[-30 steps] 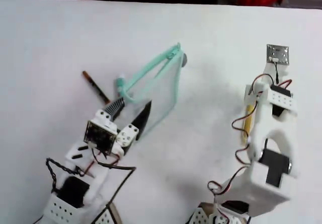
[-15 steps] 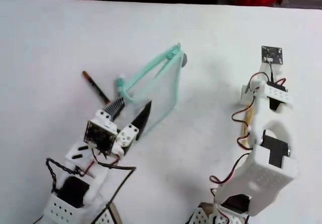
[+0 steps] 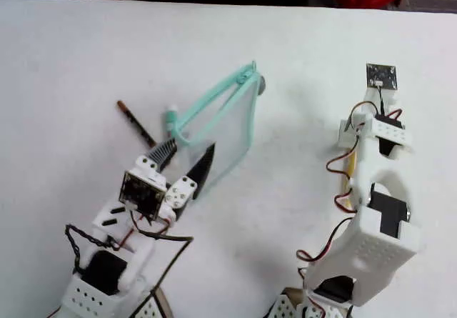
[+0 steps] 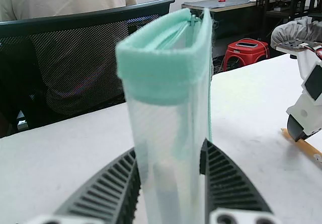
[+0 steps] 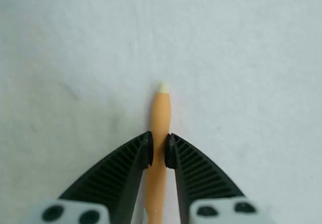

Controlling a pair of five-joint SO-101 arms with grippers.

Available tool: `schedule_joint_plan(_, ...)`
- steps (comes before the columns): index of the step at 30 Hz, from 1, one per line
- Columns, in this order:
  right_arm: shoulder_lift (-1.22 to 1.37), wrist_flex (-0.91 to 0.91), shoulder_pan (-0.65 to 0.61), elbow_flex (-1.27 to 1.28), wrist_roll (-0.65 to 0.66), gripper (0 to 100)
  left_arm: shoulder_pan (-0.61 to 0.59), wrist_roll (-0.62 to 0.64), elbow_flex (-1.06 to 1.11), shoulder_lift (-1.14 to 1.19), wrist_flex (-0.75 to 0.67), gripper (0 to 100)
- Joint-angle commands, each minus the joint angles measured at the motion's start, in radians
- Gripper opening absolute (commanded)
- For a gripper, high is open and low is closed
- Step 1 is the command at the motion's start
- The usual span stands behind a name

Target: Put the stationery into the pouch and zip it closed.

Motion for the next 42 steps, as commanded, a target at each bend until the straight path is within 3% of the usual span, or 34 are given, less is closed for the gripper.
schedule_joint_plan(1, -0.005, -0.01, -0.015, -0.034, -0.002, 3.1, -0.001, 0.002, -0.006, -0.007, -0.017, 18)
schedule_joint_plan(15, -0.005, -0.012, -0.018, -0.04, 0.0, 2.2, -0.001, 0.002, -0.006, -0.007, -0.017, 18)
schedule_joint_plan(22, -0.001, -0.01, -0.019, -0.04, 0.0, 16.2, -0.001, 0.005, -0.006, -0.007, -0.015, 18)
schedule_joint_plan(32, 0.168, 0.145, -0.016, -0.253, 0.063, 1.8, 0.001, 0.006, -0.005, -0.004, -0.015, 18)
schedule_joint_plan(42, 0.036, 0.275, -0.022, -0.318, 0.055, 1.8, 0.001, 0.003, 0.006, -0.004, -0.021, 18)
